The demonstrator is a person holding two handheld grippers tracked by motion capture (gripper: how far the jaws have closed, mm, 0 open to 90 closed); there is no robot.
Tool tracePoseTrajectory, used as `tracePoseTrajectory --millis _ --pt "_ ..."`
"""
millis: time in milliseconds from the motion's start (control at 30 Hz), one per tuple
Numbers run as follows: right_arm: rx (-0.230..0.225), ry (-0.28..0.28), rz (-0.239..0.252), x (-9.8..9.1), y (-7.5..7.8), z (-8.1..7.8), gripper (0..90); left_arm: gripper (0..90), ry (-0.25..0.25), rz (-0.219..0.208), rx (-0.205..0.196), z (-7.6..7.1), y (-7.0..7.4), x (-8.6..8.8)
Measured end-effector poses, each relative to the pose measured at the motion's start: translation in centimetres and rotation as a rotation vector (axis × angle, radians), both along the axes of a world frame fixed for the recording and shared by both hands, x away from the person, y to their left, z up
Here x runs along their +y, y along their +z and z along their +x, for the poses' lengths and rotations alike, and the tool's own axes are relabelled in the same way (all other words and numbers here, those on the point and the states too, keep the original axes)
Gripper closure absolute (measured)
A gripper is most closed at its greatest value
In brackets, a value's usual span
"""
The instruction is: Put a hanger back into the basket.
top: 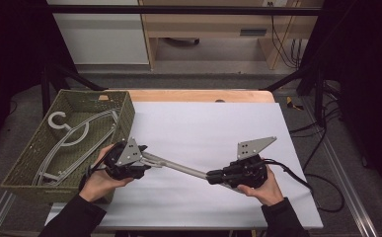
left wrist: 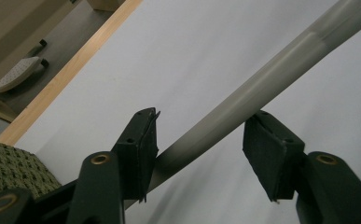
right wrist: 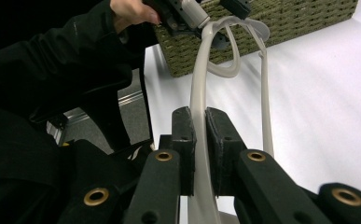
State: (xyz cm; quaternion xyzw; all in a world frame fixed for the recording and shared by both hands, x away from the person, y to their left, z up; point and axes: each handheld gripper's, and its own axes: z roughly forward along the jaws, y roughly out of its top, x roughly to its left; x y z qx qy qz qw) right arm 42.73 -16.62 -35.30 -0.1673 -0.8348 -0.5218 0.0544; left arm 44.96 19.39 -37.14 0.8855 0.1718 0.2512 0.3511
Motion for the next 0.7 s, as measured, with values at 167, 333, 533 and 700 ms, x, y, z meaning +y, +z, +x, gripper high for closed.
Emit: tracePoseTrajectory --millis 167,333,533,700 --pt "0.0 0.005 0.007 -0.4 0.3 -0.1 82.6 56.5 0.005 -0.007 -0.003 0.2 0.0 0.1" --pt "0.007 0.007 0.019 -0.8 0.2 0.1 82.4 59.9 -0.014 0.01 -0.019 0.0 -0.1 0.0" --pt "-0.025 -0.039 0.057 -1.5 0.5 0.4 80.1 71.2 -0.026 0.067 -0.066 -0.4 0.0 -0.2" --pt "-0.02 -0.061 0.061 -1.8 0.4 0.8 79.6 72.4 -0.03 0.072 -0.079 -0.8 0.2 -0.1"
